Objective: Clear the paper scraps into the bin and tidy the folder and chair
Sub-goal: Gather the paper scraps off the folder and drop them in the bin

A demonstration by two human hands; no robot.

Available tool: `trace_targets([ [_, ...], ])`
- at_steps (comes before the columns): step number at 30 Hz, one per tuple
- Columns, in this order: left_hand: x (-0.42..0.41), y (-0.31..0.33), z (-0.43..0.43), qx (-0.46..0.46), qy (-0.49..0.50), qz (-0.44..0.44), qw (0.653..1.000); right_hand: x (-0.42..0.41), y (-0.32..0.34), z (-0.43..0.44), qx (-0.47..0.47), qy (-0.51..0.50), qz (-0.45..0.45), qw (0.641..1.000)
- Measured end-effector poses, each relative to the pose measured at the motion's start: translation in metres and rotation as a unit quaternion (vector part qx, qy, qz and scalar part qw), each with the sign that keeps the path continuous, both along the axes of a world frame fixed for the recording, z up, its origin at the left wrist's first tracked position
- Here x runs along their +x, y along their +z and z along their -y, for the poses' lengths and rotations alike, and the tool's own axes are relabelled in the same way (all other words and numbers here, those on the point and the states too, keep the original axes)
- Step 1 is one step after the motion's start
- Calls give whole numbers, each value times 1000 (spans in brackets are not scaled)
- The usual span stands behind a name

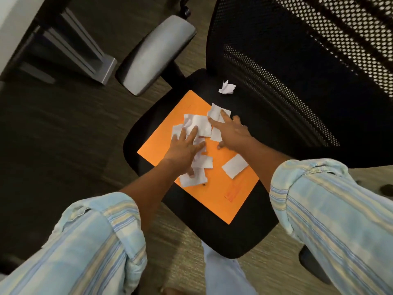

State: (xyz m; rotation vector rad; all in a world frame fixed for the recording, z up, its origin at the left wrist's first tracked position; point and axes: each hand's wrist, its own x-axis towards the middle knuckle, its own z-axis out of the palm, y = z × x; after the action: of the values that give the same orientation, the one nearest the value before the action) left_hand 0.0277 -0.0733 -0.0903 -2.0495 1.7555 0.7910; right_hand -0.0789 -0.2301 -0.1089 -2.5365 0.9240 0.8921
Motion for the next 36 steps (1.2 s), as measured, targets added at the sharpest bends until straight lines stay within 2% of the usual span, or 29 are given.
trace_targets([
  [2, 2, 1, 1, -38, 27, -30, 998, -2, 1, -6, 2, -9, 12, 1000],
  [7, 0, 0, -6, -97, 47, -27, 994, -19, 3, -28, -10, -70, 156, 985],
  [11, -2, -2, -9, -123, 41, -14, 991, -28, 4, -39, -36, -45, 176, 983],
  [13, -4, -2, -10, -138, 38, -6, 990, -29, 3, -42, -19, -103, 188, 977],
  [15, -6, -4, -12, -145, 34, -4, 989, -28, 8, -42, 29, -235, 219, 947],
  [17, -7, -5, -15, -143, 29, 2, 989, -27, 9, -43, 35, -277, 222, 934],
  [21, -8, -5, -18, -146, 21, 14, 989, -32, 4, -46, -24, -177, 214, 960],
  [26, -10, -6, -22, -190, 53, 34, 980, -30, 3, -41, 20, -162, 177, 971],
  [29, -12, -7, -17, -169, 102, 57, 979, -33, 2, -42, 20, -160, 202, 966],
  [33, -11, -13, -11, -119, 128, 27, 984, -39, 0, -49, 16, -172, 249, 953],
  [36, -8, -12, -12, -136, 125, 2, 983, -42, -3, -52, 8, -214, 272, 938],
])
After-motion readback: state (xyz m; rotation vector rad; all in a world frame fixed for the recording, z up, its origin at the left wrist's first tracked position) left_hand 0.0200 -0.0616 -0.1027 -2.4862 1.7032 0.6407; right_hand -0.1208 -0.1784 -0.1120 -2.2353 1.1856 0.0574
